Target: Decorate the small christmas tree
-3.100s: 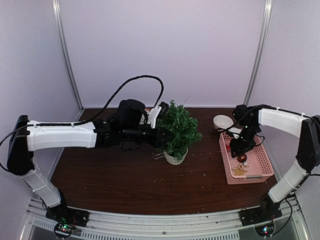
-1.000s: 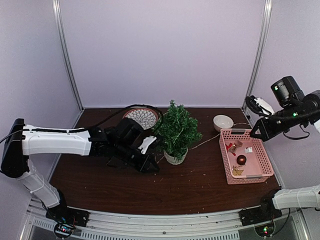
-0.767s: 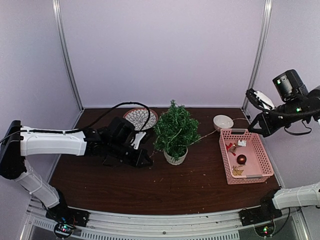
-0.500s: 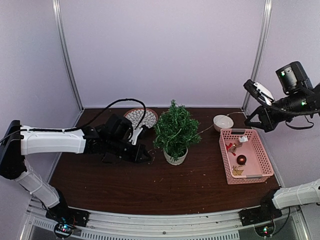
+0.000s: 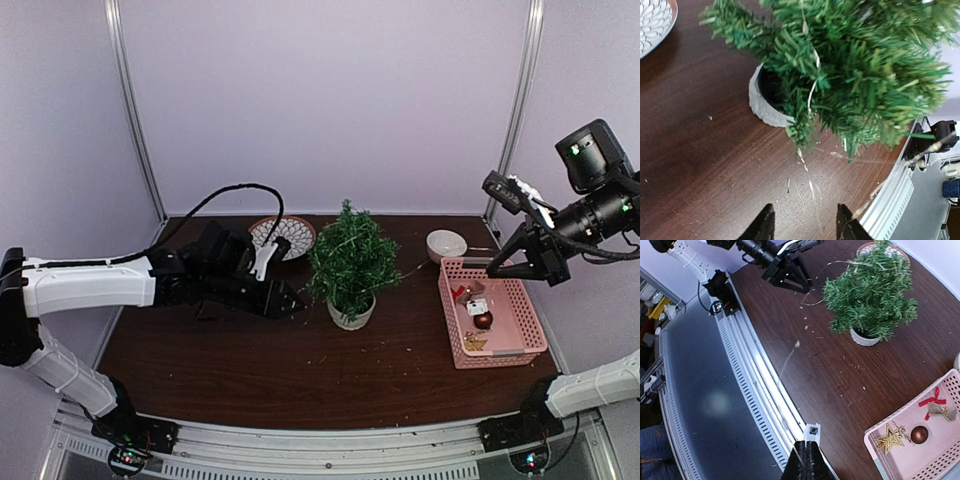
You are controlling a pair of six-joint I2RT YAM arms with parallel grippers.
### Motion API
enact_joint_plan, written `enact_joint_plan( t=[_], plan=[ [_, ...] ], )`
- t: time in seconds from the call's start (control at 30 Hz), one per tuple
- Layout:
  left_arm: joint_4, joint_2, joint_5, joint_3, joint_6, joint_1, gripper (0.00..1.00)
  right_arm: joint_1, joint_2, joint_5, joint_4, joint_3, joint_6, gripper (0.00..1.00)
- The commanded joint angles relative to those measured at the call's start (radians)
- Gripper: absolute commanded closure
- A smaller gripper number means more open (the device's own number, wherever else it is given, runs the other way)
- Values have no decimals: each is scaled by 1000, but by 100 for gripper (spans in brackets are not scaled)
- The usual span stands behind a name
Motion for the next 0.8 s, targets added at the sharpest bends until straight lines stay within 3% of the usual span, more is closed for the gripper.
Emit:
enact_joint_plan(
  t=[0.0, 0.3, 0.6, 0.77],
  plan=[
    [40, -67, -28, -49, 29, 5, 54, 100, 20, -39, -24, 19, 6, 100],
    [53, -265, -45, -152, 98, 4, 38, 362, 178, 42, 17, 118, -14, 100],
    [-20, -525, -123, -239, 297, -34, 24, 401, 309, 22, 18, 246, -79, 100],
    [-87, -547, -201, -198, 438, -104, 26, 418, 364, 12, 29, 288, -109, 100]
  ],
)
